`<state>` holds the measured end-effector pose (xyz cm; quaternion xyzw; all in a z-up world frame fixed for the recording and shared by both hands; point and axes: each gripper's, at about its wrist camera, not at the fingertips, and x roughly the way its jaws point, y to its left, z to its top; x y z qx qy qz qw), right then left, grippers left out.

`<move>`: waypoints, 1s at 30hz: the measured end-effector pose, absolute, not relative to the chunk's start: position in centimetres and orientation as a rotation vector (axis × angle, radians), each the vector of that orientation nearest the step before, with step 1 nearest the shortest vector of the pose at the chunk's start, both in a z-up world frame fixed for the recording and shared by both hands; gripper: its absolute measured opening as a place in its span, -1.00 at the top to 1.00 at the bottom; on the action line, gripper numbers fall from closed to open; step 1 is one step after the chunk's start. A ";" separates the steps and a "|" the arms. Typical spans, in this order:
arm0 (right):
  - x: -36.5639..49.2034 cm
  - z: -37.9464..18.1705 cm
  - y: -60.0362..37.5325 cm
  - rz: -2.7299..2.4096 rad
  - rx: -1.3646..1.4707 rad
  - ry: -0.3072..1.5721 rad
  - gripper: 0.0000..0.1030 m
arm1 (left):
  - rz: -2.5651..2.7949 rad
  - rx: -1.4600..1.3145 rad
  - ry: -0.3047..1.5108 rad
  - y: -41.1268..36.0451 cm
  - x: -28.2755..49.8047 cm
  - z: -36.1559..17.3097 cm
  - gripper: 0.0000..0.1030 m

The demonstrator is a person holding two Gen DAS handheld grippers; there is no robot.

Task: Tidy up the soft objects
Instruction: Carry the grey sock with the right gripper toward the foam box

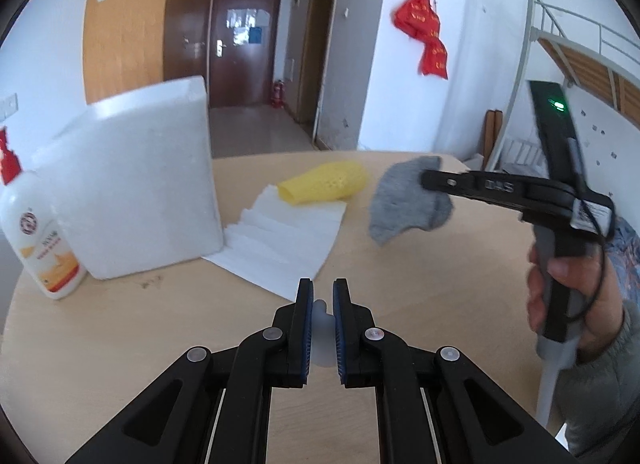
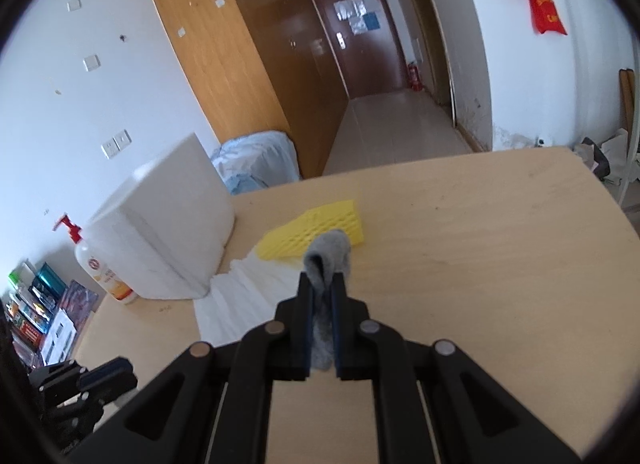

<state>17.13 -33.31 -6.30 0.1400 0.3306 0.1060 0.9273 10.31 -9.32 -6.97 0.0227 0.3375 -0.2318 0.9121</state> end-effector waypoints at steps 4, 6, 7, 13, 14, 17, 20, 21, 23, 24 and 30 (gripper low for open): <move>14.8 -5.2 -33.1 0.210 0.273 0.650 0.80 | -0.451 0.044 0.669 -9.0 9.5 -6.1 0.80; 13.4 -4.9 -32.9 0.213 0.281 0.641 0.80 | -0.440 0.043 0.658 -8.8 8.9 -5.8 0.80; 12.9 -4.9 -32.8 0.212 0.277 0.641 0.80 | -0.441 0.041 0.655 -8.6 8.5 -5.6 0.80; 9.3 -4.7 -32.3 0.177 0.265 0.630 0.80 | -0.427 0.040 0.645 -8.0 6.6 -5.3 0.80; 8.7 -4.7 -32.2 0.174 0.267 0.627 0.80 | -0.427 0.041 0.640 -7.9 6.2 -5.2 0.80; 6.9 -4.7 -32.2 0.166 0.277 0.616 0.80 | -0.428 0.047 0.638 -7.7 5.1 -5.1 0.80; 5.2 -5.1 -32.0 0.148 0.273 0.610 0.80 | -0.428 0.055 0.634 -7.4 3.9 -5.1 0.80; 4.7 -5.2 -31.9 0.145 0.275 0.610 0.80 | -0.426 0.056 0.633 -7.3 3.6 -5.2 0.80; 4.0 -5.4 -31.8 0.148 0.285 0.614 0.80 | -0.424 0.053 0.635 -7.1 2.9 -5.3 0.80; 3.7 -5.4 -31.7 0.145 0.291 0.616 0.80 | -0.424 0.056 0.635 -7.0 2.6 -5.3 0.80; 1.5 -5.5 -31.2 0.139 0.298 0.606 0.80 | -0.425 0.062 0.619 -6.7 0.7 -5.1 0.80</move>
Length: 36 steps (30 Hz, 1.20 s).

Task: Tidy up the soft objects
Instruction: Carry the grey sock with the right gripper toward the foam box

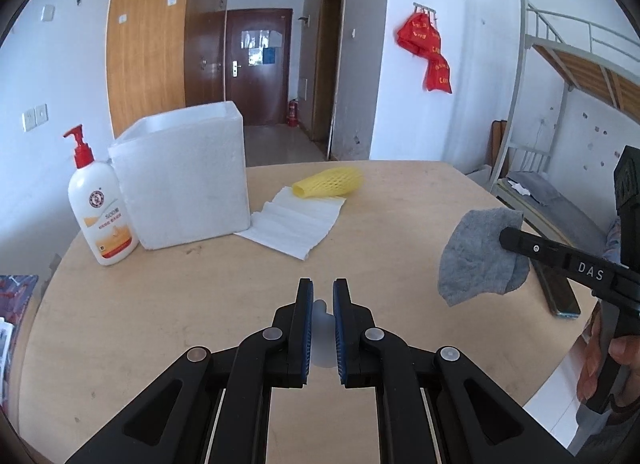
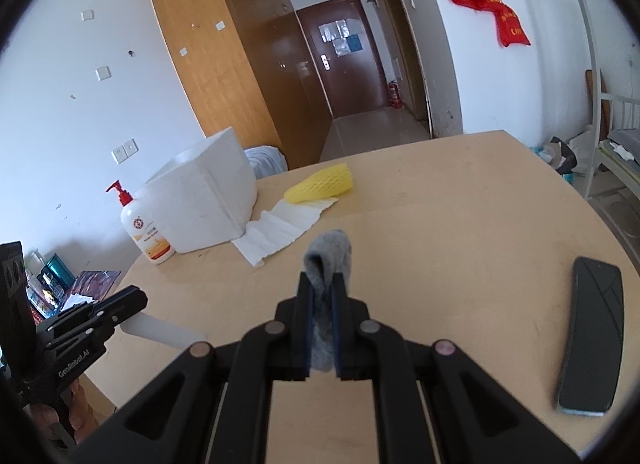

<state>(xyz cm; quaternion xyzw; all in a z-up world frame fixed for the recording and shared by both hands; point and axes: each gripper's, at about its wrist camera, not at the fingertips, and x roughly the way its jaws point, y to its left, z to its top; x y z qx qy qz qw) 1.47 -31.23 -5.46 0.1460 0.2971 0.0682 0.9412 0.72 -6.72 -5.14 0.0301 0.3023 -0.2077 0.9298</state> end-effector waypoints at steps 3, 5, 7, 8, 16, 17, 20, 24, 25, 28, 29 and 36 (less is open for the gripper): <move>0.7 -5.4 -30.9 0.144 0.301 0.601 0.80 | -0.429 0.061 0.600 -6.6 -0.1 -4.7 0.80; 0.2 -5.4 -30.4 0.144 0.292 0.598 0.80 | -0.429 0.061 0.595 -6.5 -0.5 -4.5 0.80; -0.2 -5.2 -30.0 0.149 0.286 0.596 0.80 | -0.424 0.063 0.587 -6.4 -0.8 -4.3 0.80; -0.4 -5.1 -30.0 0.151 0.287 0.591 0.80 | -0.422 0.062 0.584 -6.4 -0.9 -4.3 0.80; -1.1 -4.5 -29.6 0.158 0.272 0.569 0.79 | -0.409 0.056 0.574 -5.8 -1.3 -3.9 0.80; -1.2 -4.2 -29.5 0.160 0.269 0.561 0.79 | -0.407 0.055 0.568 -5.7 -1.4 -3.7 0.80; -1.5 -3.5 -29.1 0.174 0.255 0.540 0.79 | -0.385 0.053 0.541 -5.3 -1.6 -3.0 0.80; -1.5 -2.5 -28.3 0.197 0.237 0.514 0.79 | -0.365 0.049 0.510 -4.6 -2.2 -2.0 0.80; -1.5 -2.3 -28.0 0.205 0.232 0.507 0.79 | -0.358 0.049 0.500 -4.4 -2.3 -1.7 0.80; -1.2 -1.5 -27.0 0.233 0.218 0.489 0.79 | -0.324 0.042 0.470 -3.3 -2.6 -0.8 0.80; -1.0 -1.2 -26.5 0.246 0.209 0.484 0.79 | -0.308 0.039 0.458 -2.9 -2.7 -0.5 0.80; 0.6 0.4 -22.6 0.354 0.160 0.458 0.79 | -0.186 0.016 0.408 0.4 -3.0 0.8 0.80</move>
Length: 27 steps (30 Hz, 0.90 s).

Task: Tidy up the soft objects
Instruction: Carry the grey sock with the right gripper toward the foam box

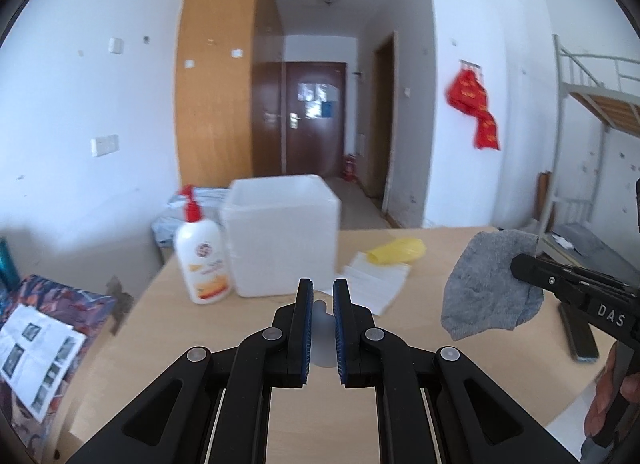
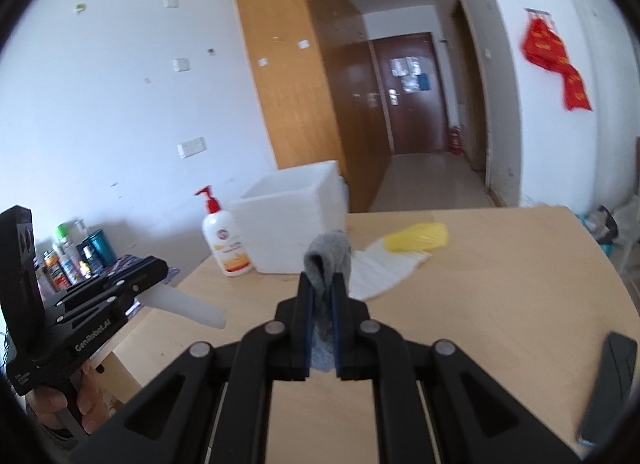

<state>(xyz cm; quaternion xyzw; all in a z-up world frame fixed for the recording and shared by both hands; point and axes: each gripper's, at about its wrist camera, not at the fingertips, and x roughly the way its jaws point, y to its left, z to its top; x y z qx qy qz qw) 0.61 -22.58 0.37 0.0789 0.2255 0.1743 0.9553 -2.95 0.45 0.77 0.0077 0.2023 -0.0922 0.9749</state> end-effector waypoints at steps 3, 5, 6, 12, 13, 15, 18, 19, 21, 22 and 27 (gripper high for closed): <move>1.3 0.8 -20.7 0.399 0.138 0.449 0.79 | -0.139 -0.009 0.403 2.1 -2.7 1.0 0.80; 1.8 1.1 -19.5 0.432 0.127 0.445 0.79 | -0.109 -0.025 0.396 3.2 -2.5 1.2 0.80; 2.0 1.2 -19.0 0.450 0.123 0.437 0.79 | -0.095 -0.025 0.393 3.5 -2.4 1.3 0.80; 2.8 1.9 -16.6 0.484 0.083 0.413 0.79 | -0.059 -0.036 0.370 4.8 -2.2 2.0 0.80; 3.1 1.9 -16.4 0.489 0.081 0.418 0.79 | -0.057 -0.036 0.368 4.9 -2.1 2.0 0.80; 3.3 1.8 -16.3 0.492 0.081 0.421 0.79 | -0.056 -0.036 0.365 4.9 -1.8 2.0 0.80; 3.8 1.9 -16.1 0.496 0.078 0.424 0.79 | -0.057 -0.037 0.365 5.0 -1.4 2.0 0.80; 4.0 1.9 -16.1 0.495 0.076 0.423 0.79 | -0.057 -0.038 0.366 5.0 -1.2 2.0 0.80; 4.4 2.1 -16.1 0.497 0.078 0.424 0.79 | -0.061 -0.037 0.368 5.0 -1.0 2.1 0.80; 4.5 2.1 -16.0 0.498 0.077 0.424 0.79 | -0.062 -0.037 0.367 4.9 -0.7 2.1 0.80; 5.8 2.6 -15.5 0.496 0.070 0.424 0.79 | -0.078 -0.039 0.373 4.7 0.7 2.3 0.80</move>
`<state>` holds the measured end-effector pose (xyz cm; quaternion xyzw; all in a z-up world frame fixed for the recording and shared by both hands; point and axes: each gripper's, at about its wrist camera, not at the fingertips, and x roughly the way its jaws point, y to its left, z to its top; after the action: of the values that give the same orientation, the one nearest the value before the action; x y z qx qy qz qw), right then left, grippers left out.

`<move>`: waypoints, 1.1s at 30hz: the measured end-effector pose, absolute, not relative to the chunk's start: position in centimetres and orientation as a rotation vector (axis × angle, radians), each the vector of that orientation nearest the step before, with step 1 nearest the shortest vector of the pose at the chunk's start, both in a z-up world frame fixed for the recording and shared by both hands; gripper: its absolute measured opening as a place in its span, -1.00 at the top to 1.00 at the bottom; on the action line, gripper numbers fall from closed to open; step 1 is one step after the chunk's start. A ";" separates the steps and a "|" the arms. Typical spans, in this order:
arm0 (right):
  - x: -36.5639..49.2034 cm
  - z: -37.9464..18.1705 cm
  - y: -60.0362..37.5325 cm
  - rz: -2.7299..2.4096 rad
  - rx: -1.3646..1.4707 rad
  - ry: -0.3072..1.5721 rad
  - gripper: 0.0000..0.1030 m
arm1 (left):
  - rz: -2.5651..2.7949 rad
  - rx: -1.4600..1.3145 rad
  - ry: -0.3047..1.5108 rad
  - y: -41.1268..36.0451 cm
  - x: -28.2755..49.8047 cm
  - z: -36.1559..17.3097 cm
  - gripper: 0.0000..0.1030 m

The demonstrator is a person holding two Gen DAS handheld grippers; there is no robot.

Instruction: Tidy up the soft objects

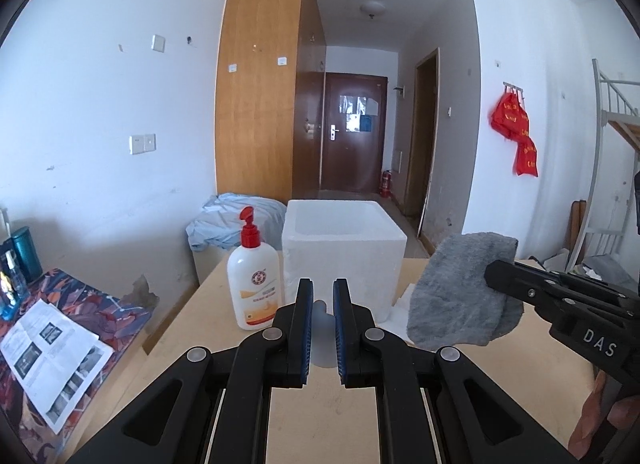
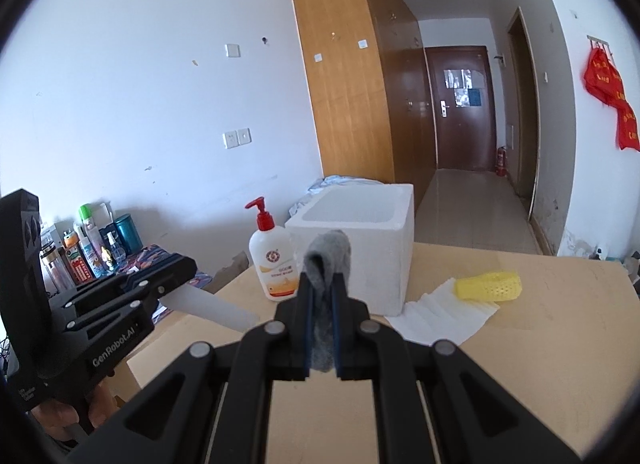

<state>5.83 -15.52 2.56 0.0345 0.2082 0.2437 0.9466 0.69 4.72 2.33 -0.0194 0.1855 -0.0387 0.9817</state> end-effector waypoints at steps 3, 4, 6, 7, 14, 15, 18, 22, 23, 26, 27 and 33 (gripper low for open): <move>6.6 3.0 -15.5 0.492 0.070 0.415 0.79 | -0.084 -0.043 0.372 4.5 1.6 2.6 0.80; 6.8 3.1 -15.5 0.492 0.070 0.413 0.79 | -0.091 -0.046 0.374 4.5 1.9 2.6 0.80; 7.5 3.5 -15.4 0.490 0.065 0.407 0.79 | -0.090 -0.040 0.366 4.3 2.7 3.0 0.80; 7.7 3.6 -15.3 0.488 0.064 0.404 0.79 | -0.088 -0.040 0.361 4.3 3.0 3.2 0.80; 10.3 4.7 -15.2 0.477 0.059 0.386 0.79 | -0.091 -0.044 0.339 4.1 5.3 4.6 0.80; 10.7 4.8 -15.2 0.478 0.059 0.388 0.79 | -0.094 -0.043 0.339 4.0 5.8 4.7 0.80; 12.5 5.1 -15.0 0.474 0.055 0.392 0.79 | -0.106 -0.043 0.346 3.7 7.5 5.0 0.80; 14.3 5.3 -14.9 0.468 0.045 0.390 0.79 | -0.112 -0.047 0.338 3.5 9.5 5.4 0.80; 14.9 5.4 -14.8 0.462 0.035 0.393 0.79 | -0.115 -0.047 0.338 3.4 10.1 5.5 0.80; 16.2 5.8 -14.7 0.460 0.031 0.387 0.79 | -0.115 -0.043 0.332 3.2 12.1 5.8 0.80; 16.6 5.9 -14.7 0.460 0.030 0.384 0.79 | -0.119 -0.042 0.333 3.1 12.6 5.8 0.80; 19.5 6.1 -14.0 0.457 0.018 0.381 0.79 | -0.109 -0.031 0.334 2.9 16.0 6.4 0.80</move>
<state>19.47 -13.99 6.14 0.0088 0.1876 0.2249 0.9561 16.03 2.86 6.35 -0.0155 0.1663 -0.0543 0.9845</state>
